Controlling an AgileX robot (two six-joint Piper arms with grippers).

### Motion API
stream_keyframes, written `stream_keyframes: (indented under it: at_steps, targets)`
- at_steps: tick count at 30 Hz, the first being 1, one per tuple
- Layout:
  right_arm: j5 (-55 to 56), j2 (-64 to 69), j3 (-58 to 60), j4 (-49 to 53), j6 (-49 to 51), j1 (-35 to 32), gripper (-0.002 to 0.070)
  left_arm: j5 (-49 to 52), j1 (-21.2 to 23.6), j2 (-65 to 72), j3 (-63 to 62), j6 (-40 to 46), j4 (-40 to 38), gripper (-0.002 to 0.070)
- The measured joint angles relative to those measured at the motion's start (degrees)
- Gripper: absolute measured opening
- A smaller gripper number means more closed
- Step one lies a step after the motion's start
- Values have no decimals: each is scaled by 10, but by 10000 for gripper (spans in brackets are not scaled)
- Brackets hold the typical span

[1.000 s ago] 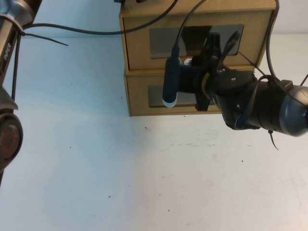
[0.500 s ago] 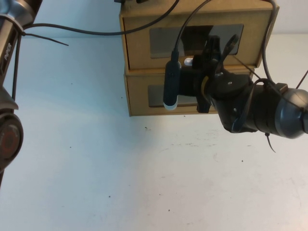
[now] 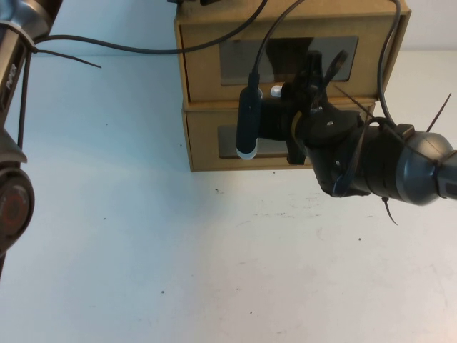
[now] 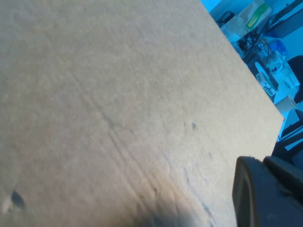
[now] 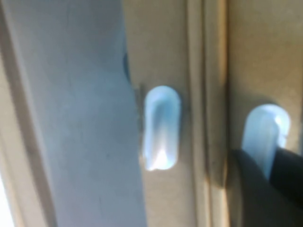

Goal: Open the shoe box
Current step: 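Pull the top drawer of the cardboard box fully open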

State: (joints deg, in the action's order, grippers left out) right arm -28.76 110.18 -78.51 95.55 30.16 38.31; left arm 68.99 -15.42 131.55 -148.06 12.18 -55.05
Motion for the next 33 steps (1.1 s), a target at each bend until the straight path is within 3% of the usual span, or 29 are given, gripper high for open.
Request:
stream_keyframes:
  at_steps: [6,33]
  targets:
    - [-7,2,-4,3,0,0,13,0,0,0,0,1,0,-4]
    - [-40,-32,61,43,32,19,10,6,-3,0,0,-2,-7,-4]
